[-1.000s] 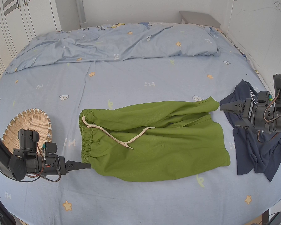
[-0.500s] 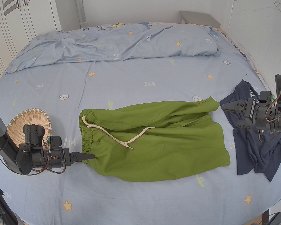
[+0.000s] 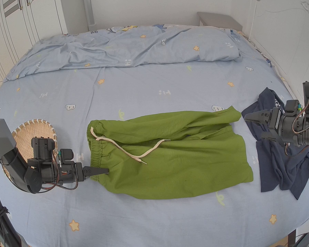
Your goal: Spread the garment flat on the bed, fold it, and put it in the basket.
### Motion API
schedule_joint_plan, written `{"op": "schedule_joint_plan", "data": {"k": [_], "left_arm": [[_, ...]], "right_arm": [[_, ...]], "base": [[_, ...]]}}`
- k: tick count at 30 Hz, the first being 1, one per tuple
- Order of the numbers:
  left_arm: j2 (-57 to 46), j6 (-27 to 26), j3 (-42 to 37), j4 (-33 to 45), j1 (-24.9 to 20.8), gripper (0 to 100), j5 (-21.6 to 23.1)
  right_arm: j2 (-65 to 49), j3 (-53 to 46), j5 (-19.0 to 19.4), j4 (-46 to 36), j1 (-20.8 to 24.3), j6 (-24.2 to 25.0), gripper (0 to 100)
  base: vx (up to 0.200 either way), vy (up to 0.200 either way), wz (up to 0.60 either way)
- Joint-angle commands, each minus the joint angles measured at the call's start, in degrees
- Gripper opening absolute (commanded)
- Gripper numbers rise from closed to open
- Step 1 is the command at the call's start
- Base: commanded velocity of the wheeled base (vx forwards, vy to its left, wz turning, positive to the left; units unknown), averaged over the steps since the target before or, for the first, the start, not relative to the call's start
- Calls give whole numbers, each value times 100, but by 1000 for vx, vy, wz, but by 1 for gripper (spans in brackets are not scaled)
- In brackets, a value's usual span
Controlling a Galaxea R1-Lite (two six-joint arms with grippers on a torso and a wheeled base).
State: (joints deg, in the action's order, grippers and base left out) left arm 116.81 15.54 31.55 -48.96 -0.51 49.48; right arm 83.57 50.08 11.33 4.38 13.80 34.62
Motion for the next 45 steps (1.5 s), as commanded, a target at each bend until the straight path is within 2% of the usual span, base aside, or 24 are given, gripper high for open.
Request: {"op": "schedule_joint_plan", "data": {"k": [1,11,13,14,16,22,26,31,32,33,39,45], "left_arm": [[35,124,-70,-9,-19,0,-9],[-484,291,-492,62,69,0,53],[-906,845,-606,123,104,0,62],[-932,889,-615,123,113,0,62],[-1319,1522,-685,290,139,0,97],[-1705,1610,-773,1064,385,0,106],[-1811,1531,-738,1635,622,0,106],[-1723,1223,-712,1714,675,0,106],[-1723,1223,-712,1714,675,0,106],[-1661,1170,-729,1723,666,0,106],[-1503,1162,-694,1688,684,0,97],[-1468,1126,-650,1670,658,0,97]], "right_arm": [[46,2,1,2,0,1,100],[46,2,1,-7,-26,10,100],[46,-7,19,-51,-97,-8,100],[46,-7,19,-60,-97,-8,100],[46,-16,19,-112,-150,-8,100],[46,-112,159,-631,-360,-96,100],[28,-605,915,-860,-747,-940,100],[283,-1158,1996,-816,-1318,-1906,100],[283,-1158,1996,-816,-1318,-1906,100],[643,-1281,2269,-807,-1441,-2188,100],[1584,-1431,2392,-473,-1758,-3023,100],[1997,-1527,3016,2,-1723,-3023,100]], "base": [[0,0,0],[0,0,0],[0,0,0],[0,0,0],[0,0,0],[0,0,0],[0,0,0],[0,0,0],[0,0,0],[0,0,0],[0,0,0],[0,0,0]]}}
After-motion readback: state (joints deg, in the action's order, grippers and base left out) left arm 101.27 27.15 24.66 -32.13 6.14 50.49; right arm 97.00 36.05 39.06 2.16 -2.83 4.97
